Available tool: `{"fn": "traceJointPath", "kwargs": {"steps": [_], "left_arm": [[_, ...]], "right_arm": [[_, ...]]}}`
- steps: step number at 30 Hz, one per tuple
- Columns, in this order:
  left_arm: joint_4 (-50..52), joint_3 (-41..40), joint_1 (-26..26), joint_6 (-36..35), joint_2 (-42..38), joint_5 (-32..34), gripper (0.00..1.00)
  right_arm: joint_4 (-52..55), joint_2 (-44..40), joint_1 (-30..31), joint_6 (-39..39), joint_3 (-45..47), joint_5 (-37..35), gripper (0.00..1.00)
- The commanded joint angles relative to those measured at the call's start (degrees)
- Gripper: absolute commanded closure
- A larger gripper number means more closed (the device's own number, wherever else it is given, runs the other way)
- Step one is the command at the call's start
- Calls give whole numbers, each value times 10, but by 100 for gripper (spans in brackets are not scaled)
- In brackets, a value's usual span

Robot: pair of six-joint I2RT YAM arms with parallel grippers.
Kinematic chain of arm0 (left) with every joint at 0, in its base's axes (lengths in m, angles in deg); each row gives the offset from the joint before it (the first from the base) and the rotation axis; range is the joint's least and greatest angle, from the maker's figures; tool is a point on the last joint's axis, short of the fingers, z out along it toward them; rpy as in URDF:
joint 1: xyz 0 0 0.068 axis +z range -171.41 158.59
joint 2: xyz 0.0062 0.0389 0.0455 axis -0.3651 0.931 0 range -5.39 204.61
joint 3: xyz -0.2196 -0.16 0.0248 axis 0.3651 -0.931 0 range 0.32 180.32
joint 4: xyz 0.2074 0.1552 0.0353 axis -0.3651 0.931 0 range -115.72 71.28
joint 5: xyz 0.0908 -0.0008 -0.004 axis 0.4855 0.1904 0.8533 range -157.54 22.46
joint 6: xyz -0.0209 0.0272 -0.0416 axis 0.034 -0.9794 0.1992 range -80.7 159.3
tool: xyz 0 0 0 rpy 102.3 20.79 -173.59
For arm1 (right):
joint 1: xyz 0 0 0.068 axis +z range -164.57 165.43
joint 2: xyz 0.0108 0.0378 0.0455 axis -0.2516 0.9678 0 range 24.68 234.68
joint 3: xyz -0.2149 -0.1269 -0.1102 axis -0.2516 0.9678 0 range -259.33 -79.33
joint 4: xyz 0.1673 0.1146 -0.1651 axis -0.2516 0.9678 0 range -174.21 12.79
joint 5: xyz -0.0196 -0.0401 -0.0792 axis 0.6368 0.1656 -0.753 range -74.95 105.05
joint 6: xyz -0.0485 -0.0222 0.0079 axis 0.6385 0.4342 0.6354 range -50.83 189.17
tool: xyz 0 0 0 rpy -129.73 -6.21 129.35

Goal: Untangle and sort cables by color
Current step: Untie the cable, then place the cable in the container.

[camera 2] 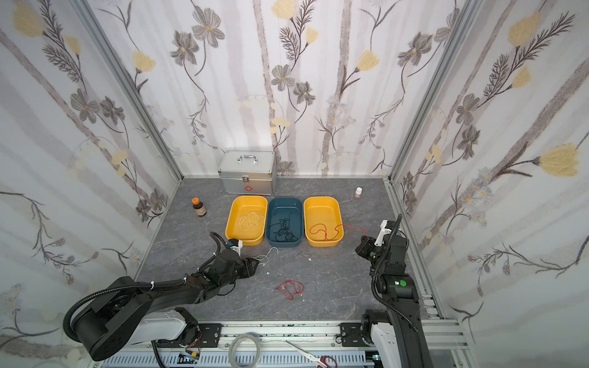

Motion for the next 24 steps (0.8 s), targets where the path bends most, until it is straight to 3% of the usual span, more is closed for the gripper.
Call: {"fn": "traceJointPath", "kwargs": {"steps": [1, 6, 13, 24], "left_arm": [[120, -6, 2, 13, 0, 1, 42], [133, 6, 2, 12, -15, -19, 39], [190, 28, 2, -5, -120, -52, 32], [241, 51, 3, -15, -199, -67, 27]], "right_arm": [[-9, -1, -11, -5, -6, 50, 96], [-39, 3, -11, -9, 13, 112, 96], [-71, 22, 3, -17, 21, 174, 95], [-113, 79, 65, -24, -23, 65, 95]]}}
